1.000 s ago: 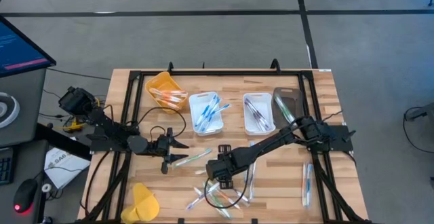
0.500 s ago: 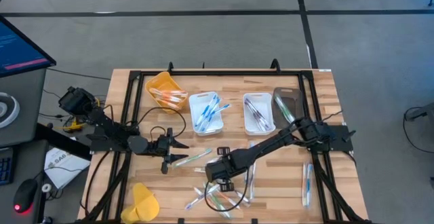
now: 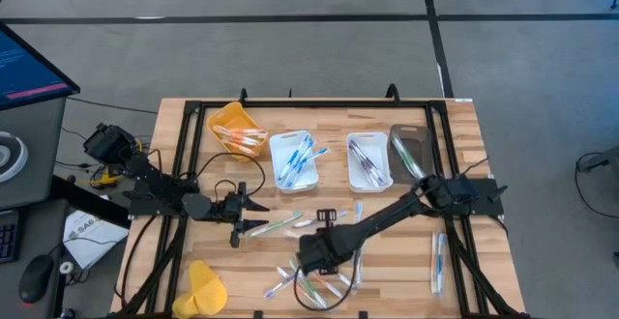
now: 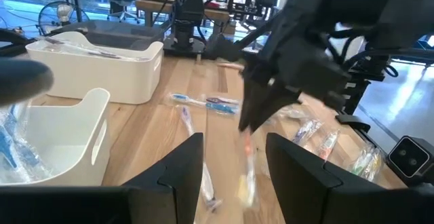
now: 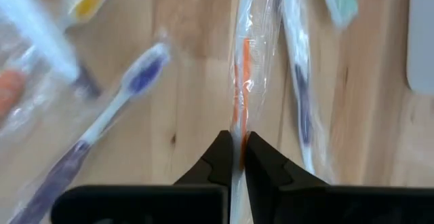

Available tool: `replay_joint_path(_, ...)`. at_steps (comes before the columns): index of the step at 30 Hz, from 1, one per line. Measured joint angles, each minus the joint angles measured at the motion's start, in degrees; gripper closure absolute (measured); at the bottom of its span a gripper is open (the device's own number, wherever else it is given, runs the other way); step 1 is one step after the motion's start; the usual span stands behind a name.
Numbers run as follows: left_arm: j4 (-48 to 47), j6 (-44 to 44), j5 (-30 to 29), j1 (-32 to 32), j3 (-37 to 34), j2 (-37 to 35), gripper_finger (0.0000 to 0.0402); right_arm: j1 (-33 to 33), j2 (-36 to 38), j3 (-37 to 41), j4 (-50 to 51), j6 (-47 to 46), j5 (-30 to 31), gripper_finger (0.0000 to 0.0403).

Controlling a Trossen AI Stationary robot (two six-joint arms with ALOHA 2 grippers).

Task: Pick & Place Toothbrushes
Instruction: Put the orange toothbrush into the orange bin

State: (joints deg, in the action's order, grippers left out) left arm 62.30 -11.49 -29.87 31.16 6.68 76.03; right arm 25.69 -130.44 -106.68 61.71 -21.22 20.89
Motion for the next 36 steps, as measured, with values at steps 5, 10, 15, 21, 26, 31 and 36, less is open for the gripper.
replay_joint_path(5, 0.0, 0.0, 0.0, 0.0, 0.0, 0.0, 0.0247, 2.7, 0.0, -3.4, 6.6, -6.7, 0.9, 0.0392)
replay_joint_path(10, 0.7, 3.5, 3.1, 0.0, 0.1, 0.0, 0.0247, 6.4, 0.1, -5.8, 8.8, -12.7, 3.2, 0.0392)
replay_joint_path(15, 1.1, 10.9, 9.4, 0.0, 2.6, 0.0, 0.0247, 9.3, 0.2, -9.3, 6.9, -13.9, 8.3, 0.0392)
replay_joint_path(21, 1.2, 14.6, 11.0, -0.1, 6.4, 0.0, 0.0234, 12.1, 0.2, -14.6, 4.8, -11.3, 19.7, 0.0391)
replay_joint_path(26, 1.2, 15.9, 12.2, -0.1, 8.7, 0.0, 0.0212, 14.6, 0.2, -18.7, -1.1, -3.0, 28.3, 0.0392)
replay_joint_path(31, 1.2, 17.6, 16.9, 0.2, 11.0, 0.0, 0.0191, 14.6, 0.3, -21.3, -7.9, 5.1, 34.9, 0.0392)
replay_joint_path(36, 1.2, 17.7, 18.3, 0.3, 12.7, 0.0, 0.0165, 13.1, 0.3, -21.4, -13.7, 11.2, 34.7, 0.0392)
